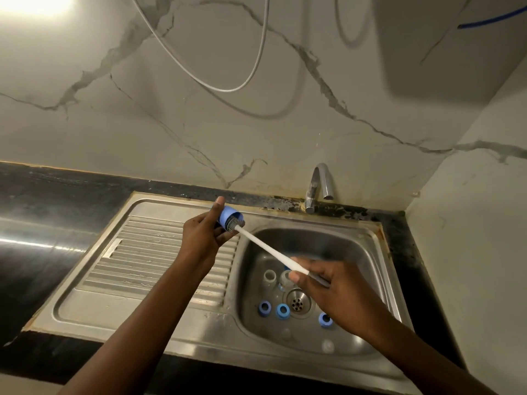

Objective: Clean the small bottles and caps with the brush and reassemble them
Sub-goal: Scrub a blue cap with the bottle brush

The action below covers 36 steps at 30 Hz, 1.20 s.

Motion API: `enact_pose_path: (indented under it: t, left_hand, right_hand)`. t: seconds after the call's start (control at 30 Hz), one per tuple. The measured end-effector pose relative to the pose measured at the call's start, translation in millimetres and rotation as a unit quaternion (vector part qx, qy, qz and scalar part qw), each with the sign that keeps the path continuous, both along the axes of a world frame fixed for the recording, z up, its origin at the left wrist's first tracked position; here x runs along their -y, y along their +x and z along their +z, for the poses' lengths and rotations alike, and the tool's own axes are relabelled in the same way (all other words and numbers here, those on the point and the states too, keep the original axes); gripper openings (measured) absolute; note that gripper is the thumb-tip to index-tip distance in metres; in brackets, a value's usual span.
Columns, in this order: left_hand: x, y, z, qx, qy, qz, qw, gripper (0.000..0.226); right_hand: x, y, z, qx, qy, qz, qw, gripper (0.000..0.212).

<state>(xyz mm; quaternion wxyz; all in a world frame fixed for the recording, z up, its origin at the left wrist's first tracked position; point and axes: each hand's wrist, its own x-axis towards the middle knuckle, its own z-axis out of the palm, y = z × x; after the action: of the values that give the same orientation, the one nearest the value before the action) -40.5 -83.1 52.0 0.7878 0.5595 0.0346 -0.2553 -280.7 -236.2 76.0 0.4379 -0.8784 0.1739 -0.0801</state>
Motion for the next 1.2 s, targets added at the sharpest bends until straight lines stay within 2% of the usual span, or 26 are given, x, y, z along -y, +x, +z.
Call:
enact_pose_path:
  t: [0.03, 0.1, 0.17, 0.27, 0.33, 0.4, 0.47, 0.53, 0.57, 0.7, 0.8, 0.87, 0.93, 1.1, 1.2]
  left_hand:
    - [0.6, -1.6, 0.2, -0.003, -0.009, -0.001, 1.0, 0.048]
    - [2.3, -7.2, -0.9, 0.001, -0.004, 0.003, 1.0, 0.047]
    - [3.1, -13.0, -5.0, 0.017, 0.016, 0.017, 1.0, 0.044]
    - [2.0, -14.4, -11.1, 0.074, 0.048, 0.041, 0.995, 0.038]
    - [2.6, -11.5, -9.0, 0.085, 0.045, 0.051, 0.994, 0.041]
    - [3.3, -6.8, -7.2, 0.087, 0.047, 0.053, 0.994, 0.038]
    - [2.7, -2.2, -5.4, 0.067, 0.037, 0.051, 0.996, 0.036]
    - [0.8, -0.7, -3.1, 0.03, 0.01, 0.043, 0.999, 0.044]
    - [-0.2, -0.9, -3.1, 0.016, 0.001, 0.036, 0.999, 0.05]
    - [1.3, -10.5, -4.2, 0.015, -0.001, 0.023, 1.0, 0.053]
    - [6.3, -14.0, -6.7, 0.075, 0.04, 0.038, 0.996, 0.045]
    - [7.2, -11.4, -7.4, 0.101, 0.058, 0.05, 0.992, 0.037]
    - [6.5, -7.6, -5.8, 0.102, 0.06, 0.05, 0.992, 0.033]
    - [6.5, -3.8, -3.8, 0.043, 0.046, 0.054, 0.997, 0.036]
    - [6.4, -0.4, -0.3, 0.018, 0.021, 0.054, 0.998, 0.038]
  right_hand:
    - [-1.5, 2.9, -0.4, 0.012, 0.025, -0.009, 1.0, 0.03]
    - [-2.2, 7.4, 1.4, 0.025, 0.01, -0.016, 1.0, 0.027]
    - [5.1, 10.1, 3.2, 0.004, -0.052, -0.03, 0.998, 0.031]
    - [10.9, 10.6, 6.8, -0.065, -0.221, -0.011, 0.973, 0.041]
    - [6.5, 10.7, 10.4, -0.083, -0.266, 0.009, 0.96, 0.042]
    - [2.2, 8.3, 9.4, -0.087, -0.229, 0.03, 0.969, 0.04]
    - [-3.4, 3.7, 6.5, -0.069, -0.129, 0.033, 0.989, 0.035]
    - [-7.8, 1.0, 8.0, -0.041, -0.044, 0.03, 0.998, 0.03]
    - [-7.4, 0.9, 8.7, -0.03, -0.031, 0.027, 0.999, 0.028]
    - [3.9, 4.2, 13.9, -0.008, -0.098, -0.01, 0.995, 0.036]
    - [10.8, 6.7, 15.3, -0.042, -0.215, -0.015, 0.976, 0.044]
    - [12.2, 5.8, 14.6, -0.068, -0.253, -0.002, 0.965, 0.046]
    - [11.4, 2.9, 12.3, -0.076, -0.25, 0.015, 0.965, 0.044]
    - [0.4, -6.8, 13.1, -0.067, -0.139, 0.052, 0.987, 0.038]
    - [2.0, -4.2, 20.0, -0.033, -0.141, 0.035, 0.989, 0.036]
